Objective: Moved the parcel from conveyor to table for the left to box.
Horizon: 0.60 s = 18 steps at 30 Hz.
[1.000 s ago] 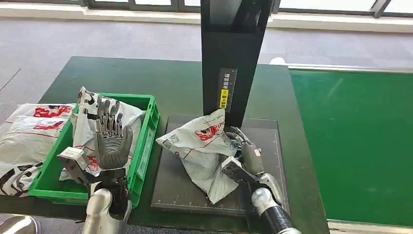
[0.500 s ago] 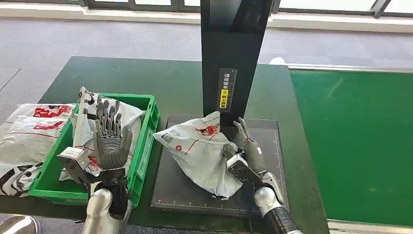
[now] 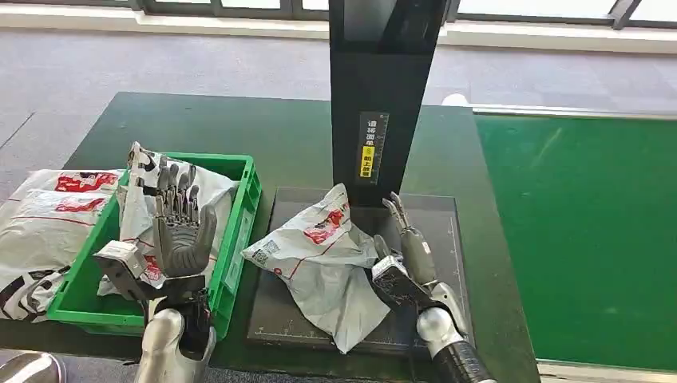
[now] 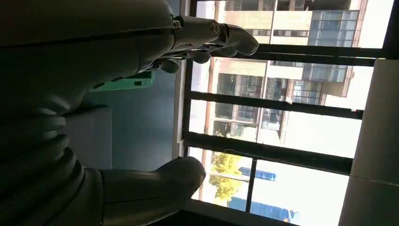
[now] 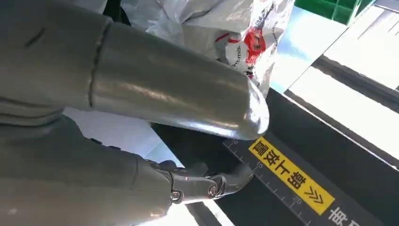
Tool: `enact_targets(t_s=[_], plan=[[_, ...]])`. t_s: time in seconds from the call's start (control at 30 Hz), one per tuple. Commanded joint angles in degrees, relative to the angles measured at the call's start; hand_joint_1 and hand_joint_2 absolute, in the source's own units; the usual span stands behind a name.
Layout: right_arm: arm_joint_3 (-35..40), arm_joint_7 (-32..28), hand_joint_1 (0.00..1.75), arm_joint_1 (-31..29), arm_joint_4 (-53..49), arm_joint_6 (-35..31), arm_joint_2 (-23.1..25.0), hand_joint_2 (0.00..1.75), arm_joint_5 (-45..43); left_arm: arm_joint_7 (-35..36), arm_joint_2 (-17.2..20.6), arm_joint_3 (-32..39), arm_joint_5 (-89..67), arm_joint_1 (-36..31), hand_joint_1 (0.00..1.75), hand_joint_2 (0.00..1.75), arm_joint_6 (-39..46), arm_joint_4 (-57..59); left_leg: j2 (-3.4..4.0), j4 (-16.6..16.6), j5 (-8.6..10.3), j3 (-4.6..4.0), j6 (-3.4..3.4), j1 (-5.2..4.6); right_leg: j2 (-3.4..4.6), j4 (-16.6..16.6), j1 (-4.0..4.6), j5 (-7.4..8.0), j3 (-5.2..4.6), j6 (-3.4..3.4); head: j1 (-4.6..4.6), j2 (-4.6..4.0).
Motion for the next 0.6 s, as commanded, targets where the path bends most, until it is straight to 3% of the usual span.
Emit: enact_targets(t_s=[0.03, 0.2, 0.27, 0.33, 0.4, 0.5, 0.53, 0.6], plan=[[0.0, 0.1, 0.0, 1.0, -1.5, -4.9, -1.9, 0.0, -1.8, 0.0, -2.1, 0.2, -1.3, -0.6, 0.0, 1.75, 0.4, 2.4, -0.03, -0.1, -0.03, 0.19, -0.01, 0.01, -0.11, -0.2, 0.02, -0.03, 0.24, -0.05, 0.0, 0.02], [-2.6, 0.1, 0.0, 2.3, -5.3, -4.2, -2.5, 0.0, -3.2, 0.0, -2.4, -1.4, -2.4, -1.5, 0.0, 1.75, 2.4, 3.3, -0.16, -0.1, 0.0, 0.13, 0.0, 0.0, -0.24, -0.1, 0.01, -0.04, 0.22, -0.04, 0.0, 0.0], [-4.2, 0.1, 0.0, 3.4, -9.8, -13.6, -2.1, 0.0, -3.7, 0.0, -2.1, -2.2, -3.7, -2.1, 0.0, 1.75, 2.4, 4.4, -0.17, -0.2, 0.02, 0.26, 0.0, -0.01, -0.29, -0.3, 0.01, -0.04, 0.35, -0.07, 0.0, 0.02], [-8.0, 0.1, 0.0, 3.1, -9.3, -22.5, -0.9, 0.0, 1.4, 0.0, -1.4, -5.0, -9.2, -2.5, 0.0, 1.75, 2.7, 6.2, -0.22, -0.1, 0.02, 0.09, 0.0, -0.01, -0.3, -0.1, 0.0, -0.06, 0.14, -0.04, 0.0, 0.0], [-11.6, 0.1, 0.0, 4.3, -12.5, -25.8, 0.1, 0.0, 2.9, 0.1, -1.2, -7.9, -16.1, -3.3, 0.0, 1.75, 4.0, 9.2, -0.26, -0.1, 0.04, 0.09, 0.0, -0.02, -0.35, -0.1, -0.01, -0.06, 0.12, -0.05, 0.0, 0.02], [-11.9, 0.1, 0.0, 4.5, -12.9, -25.5, -0.1, 0.0, 2.8, 0.0, -1.6, -8.4, -16.7, -3.4, 0.0, 1.75, 4.6, 10.0, -0.32, -0.1, 0.04, 0.13, 0.01, -0.04, -0.39, -0.2, -0.04, -0.07, 0.17, -0.03, 0.02, 0.0], [-12.2, 0.1, 0.0, 4.9, -13.6, -26.7, 0.2, 1.75, 3.2, 0.0, -1.3, -9.0, -18.2, -3.5, 0.0, 1.75, 5.2, 10.8, -0.19, 0.0, 0.01, 0.08, 0.01, -0.03, -0.23, -0.1, -0.02, -0.05, 0.09, -0.02, 0.02, 0.02], [-17.9, 0.1, 0.0, 7.3, -20.4, -26.7, 3.1, 1.75, 8.1, 0.6, -1.3, -10.2, -21.2, -4.2, 0.0, 1.75, 5.4, 14.1, -0.13, -0.1, 0.0, 0.15, -0.01, -0.05, -0.19, -0.1, -0.03, -0.03, 0.19, -0.04, 0.02, 0.0]])
